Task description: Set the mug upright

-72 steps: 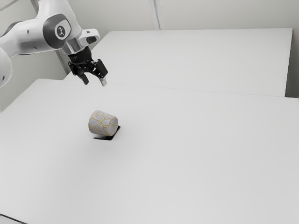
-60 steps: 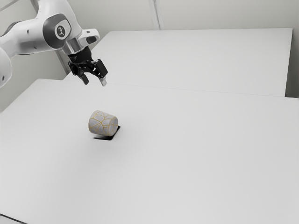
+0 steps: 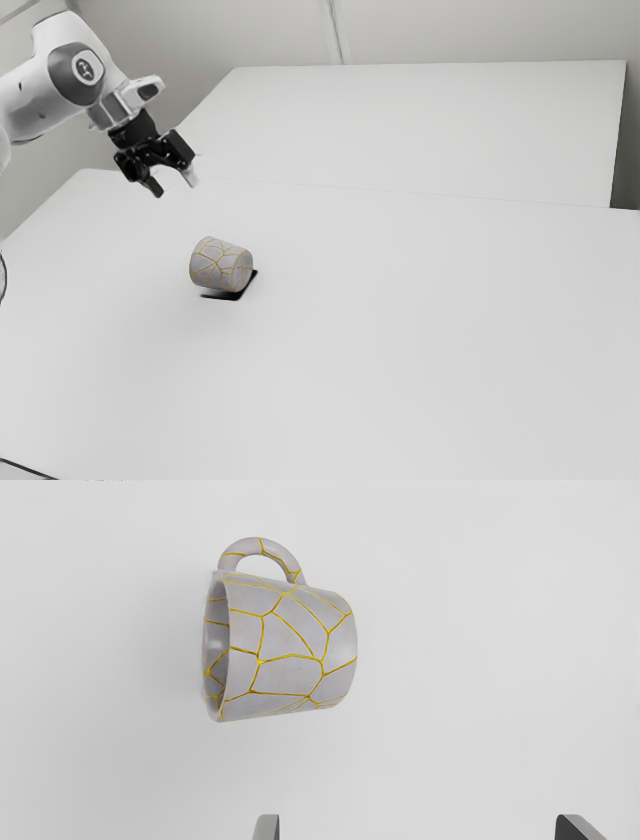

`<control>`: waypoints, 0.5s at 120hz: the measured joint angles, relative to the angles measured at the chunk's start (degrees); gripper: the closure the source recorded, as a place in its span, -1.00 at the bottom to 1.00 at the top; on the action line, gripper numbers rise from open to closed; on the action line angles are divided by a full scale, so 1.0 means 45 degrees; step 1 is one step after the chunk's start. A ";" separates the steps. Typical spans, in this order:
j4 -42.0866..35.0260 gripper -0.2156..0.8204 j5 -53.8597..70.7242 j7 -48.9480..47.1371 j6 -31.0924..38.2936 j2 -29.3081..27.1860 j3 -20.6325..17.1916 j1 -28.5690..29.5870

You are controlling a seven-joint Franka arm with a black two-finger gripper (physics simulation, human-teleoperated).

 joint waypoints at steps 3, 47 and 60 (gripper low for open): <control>0.0443 -0.58 -0.0385 0.0233 -0.0178 0.0491 0.0035 0.0241; 0.2514 -0.58 -0.5802 0.3697 -0.2450 0.5324 0.0044 0.2846; 0.2002 -0.58 -0.6610 0.4491 -0.3104 0.5474 -0.0007 0.2936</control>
